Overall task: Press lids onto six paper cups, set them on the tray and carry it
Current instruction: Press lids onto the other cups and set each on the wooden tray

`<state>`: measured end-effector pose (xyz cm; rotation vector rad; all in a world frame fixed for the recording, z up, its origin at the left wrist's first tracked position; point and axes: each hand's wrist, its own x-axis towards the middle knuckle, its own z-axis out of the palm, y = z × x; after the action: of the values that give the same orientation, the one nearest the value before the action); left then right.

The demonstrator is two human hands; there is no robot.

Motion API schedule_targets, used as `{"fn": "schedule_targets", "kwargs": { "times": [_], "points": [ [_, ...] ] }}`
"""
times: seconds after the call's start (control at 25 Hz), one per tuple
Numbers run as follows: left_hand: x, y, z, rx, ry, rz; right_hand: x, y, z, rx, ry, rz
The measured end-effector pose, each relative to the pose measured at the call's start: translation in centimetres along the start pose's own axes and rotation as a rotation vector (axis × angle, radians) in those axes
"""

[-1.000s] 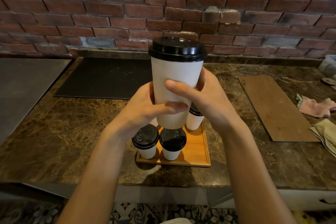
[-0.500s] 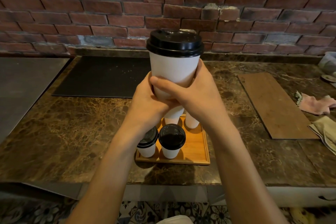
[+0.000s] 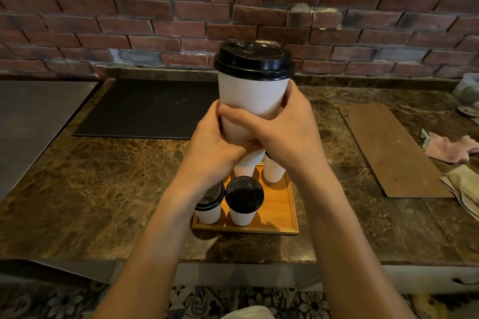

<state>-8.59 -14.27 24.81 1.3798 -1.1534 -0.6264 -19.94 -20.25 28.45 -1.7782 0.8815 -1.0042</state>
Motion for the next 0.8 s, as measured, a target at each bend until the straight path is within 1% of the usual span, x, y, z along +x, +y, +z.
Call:
{"fn": "schedule_targets", "kwargs": {
  "times": [0.16,0.32,0.44,0.6,0.8],
  "points": [
    [0.0,0.6,-0.7,0.013,-0.083,-0.014,0.2,0.1,-0.6,0.064,-0.082,-0.016],
    [-0.2,0.9,-1.3,-0.095,-0.233,-0.044,0.2,0.5,-1.4,0.181,-0.214,0.019],
    [-0.6,0.7,-1.3,-0.16,-0.288,-0.086,0.2,0.9,-1.8,0.175,-0.308,0.025],
    [-0.5,0.5,-1.1,-0.166,-0.254,-0.094,0.3,1.0,-1.9,0.172,-0.331,0.031],
    [-0.2,0.6,-0.5,-0.105,-0.15,-0.074,0.7,0.4,-1.8,0.164,-0.275,0.022]
  ]
}}
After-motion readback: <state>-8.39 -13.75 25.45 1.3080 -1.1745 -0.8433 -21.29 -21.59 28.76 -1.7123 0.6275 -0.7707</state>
